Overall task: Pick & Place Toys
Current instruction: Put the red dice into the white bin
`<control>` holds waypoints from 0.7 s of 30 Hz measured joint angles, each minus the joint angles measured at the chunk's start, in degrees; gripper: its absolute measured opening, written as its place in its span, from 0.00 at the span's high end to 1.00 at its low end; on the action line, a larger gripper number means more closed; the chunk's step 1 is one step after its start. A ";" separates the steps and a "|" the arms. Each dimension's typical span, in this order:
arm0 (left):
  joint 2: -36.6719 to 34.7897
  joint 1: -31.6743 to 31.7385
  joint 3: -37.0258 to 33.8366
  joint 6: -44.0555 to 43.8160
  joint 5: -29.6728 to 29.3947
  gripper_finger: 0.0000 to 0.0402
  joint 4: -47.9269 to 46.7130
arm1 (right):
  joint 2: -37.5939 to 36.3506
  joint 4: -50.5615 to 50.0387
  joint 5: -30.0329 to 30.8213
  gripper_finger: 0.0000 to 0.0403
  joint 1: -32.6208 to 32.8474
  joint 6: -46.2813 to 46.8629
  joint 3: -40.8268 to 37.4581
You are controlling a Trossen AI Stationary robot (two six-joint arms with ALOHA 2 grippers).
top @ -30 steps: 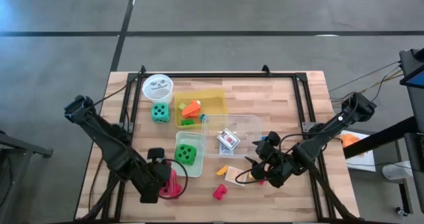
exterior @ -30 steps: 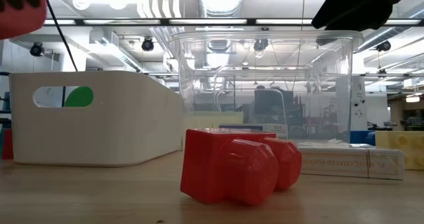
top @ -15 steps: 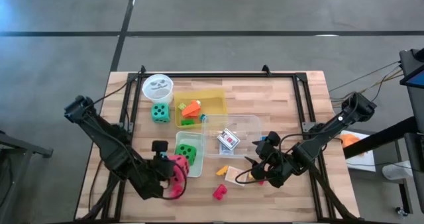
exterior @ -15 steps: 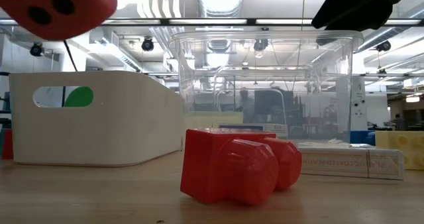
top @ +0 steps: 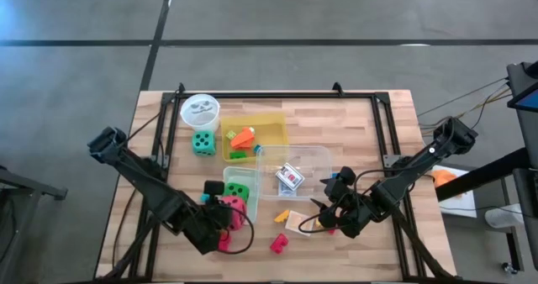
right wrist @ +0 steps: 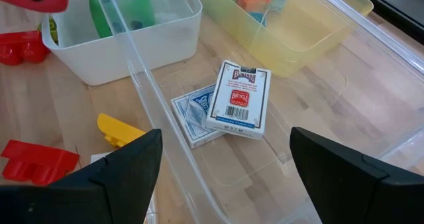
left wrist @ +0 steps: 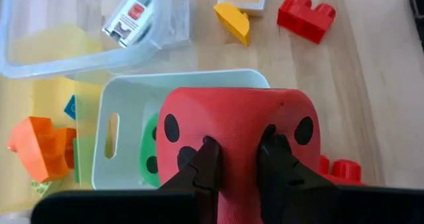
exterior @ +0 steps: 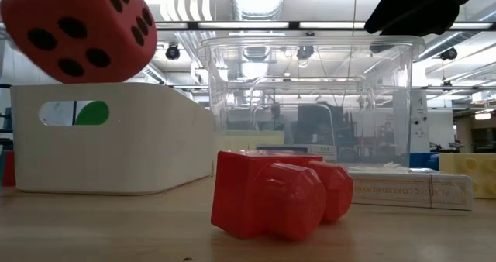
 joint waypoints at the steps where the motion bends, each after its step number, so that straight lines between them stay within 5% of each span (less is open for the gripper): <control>1: 0.30 0.05 -0.03 0.10 0.44 0.88 0.00 | 0.00 0.00 0.00 0.19 0.00 0.00 0.00; 21: 0.76 2.06 -4.70 5.12 -0.31 0.88 2.71 | 0.00 0.02 -0.01 0.19 -0.01 0.00 0.02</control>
